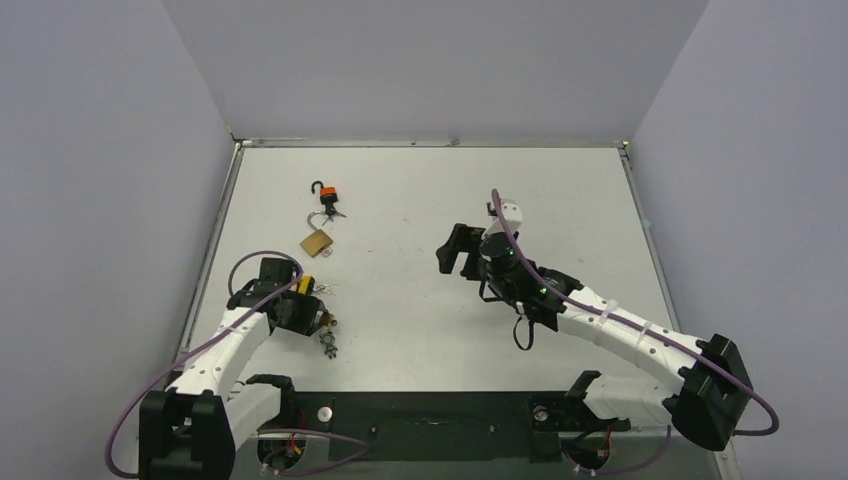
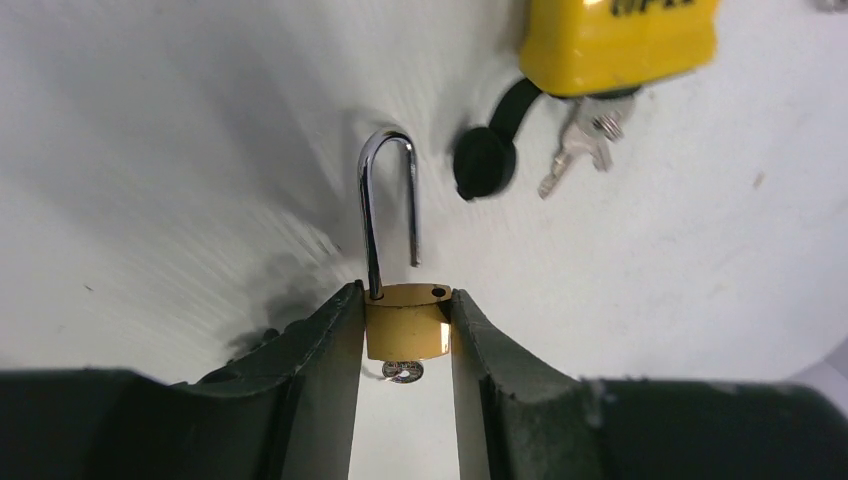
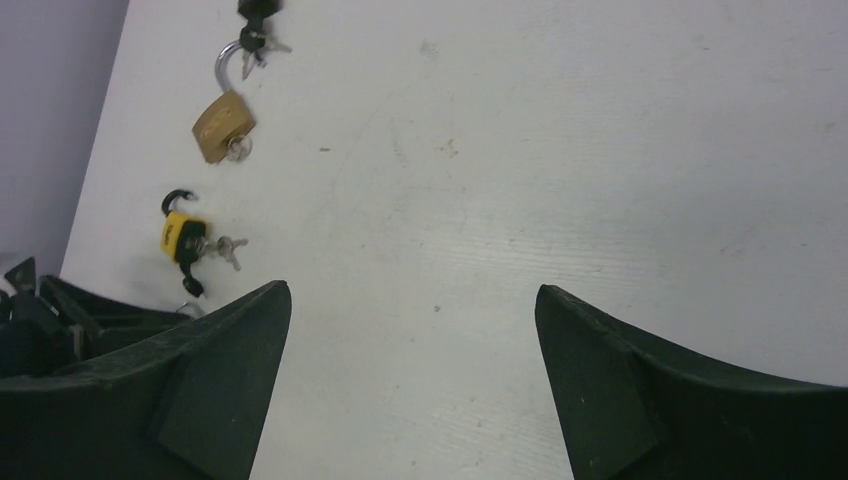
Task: Lock with the key
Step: Pick up the lock from the center of the board.
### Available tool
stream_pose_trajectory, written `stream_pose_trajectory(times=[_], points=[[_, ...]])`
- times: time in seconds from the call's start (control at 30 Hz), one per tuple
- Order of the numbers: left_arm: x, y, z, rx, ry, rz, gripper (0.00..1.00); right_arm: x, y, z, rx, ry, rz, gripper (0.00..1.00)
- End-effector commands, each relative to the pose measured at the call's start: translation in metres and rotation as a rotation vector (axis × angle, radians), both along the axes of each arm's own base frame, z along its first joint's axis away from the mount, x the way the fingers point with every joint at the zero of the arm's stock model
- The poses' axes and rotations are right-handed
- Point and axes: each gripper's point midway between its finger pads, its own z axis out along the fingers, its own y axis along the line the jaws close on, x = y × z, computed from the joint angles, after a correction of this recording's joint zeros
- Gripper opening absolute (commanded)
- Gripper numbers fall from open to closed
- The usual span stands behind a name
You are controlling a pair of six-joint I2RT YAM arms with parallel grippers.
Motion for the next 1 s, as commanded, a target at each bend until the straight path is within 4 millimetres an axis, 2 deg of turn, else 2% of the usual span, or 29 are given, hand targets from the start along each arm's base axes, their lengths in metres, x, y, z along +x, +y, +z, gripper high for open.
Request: stream_pose_trajectory(times=[0.0, 0.1, 0.27, 0.33, 0.43, 0.53, 0.57, 0.73, 0.97], points=[[0.017, -0.029, 0.036, -0.161, -0.128, -0.01, 0.06, -0.01, 0.045, 0.025, 0.11, -0.086, 0.089, 0.86], [0.028, -0.041, 0.055, -0.215, -0.187, -0.017, 0.06, -0.021, 0.068, 0.032, 0.165, -0.127, 0.143, 0.83], [0.042, -0.071, 0.087, -0.295, -0.272, -0.037, 0.05, -0.034, 0.093, 0.043, 0.191, -0.17, 0.196, 0.82], [0.051, -0.088, 0.103, -0.343, -0.324, -0.051, 0.05, -0.039, 0.103, 0.042, 0.2, -0.171, 0.216, 0.8], [0.054, -0.114, 0.117, -0.39, -0.349, -0.096, 0.04, -0.046, 0.115, 0.034, 0.198, -0.159, 0.24, 0.75], [0.063, -0.132, 0.138, -0.425, -0.392, -0.118, 0.04, -0.05, 0.121, 0.03, 0.196, -0.161, 0.257, 0.68], [0.062, -0.138, 0.14, -0.432, -0.389, -0.13, 0.04, -0.051, 0.122, 0.03, 0.19, -0.166, 0.261, 0.64], [0.069, -0.16, 0.165, -0.485, -0.441, -0.154, 0.04, -0.049, 0.121, 0.027, 0.17, -0.181, 0.248, 0.59], [0.076, -0.18, 0.185, -0.527, -0.475, -0.183, 0.04, -0.045, 0.122, 0.026, 0.16, -0.189, 0.234, 0.53]])
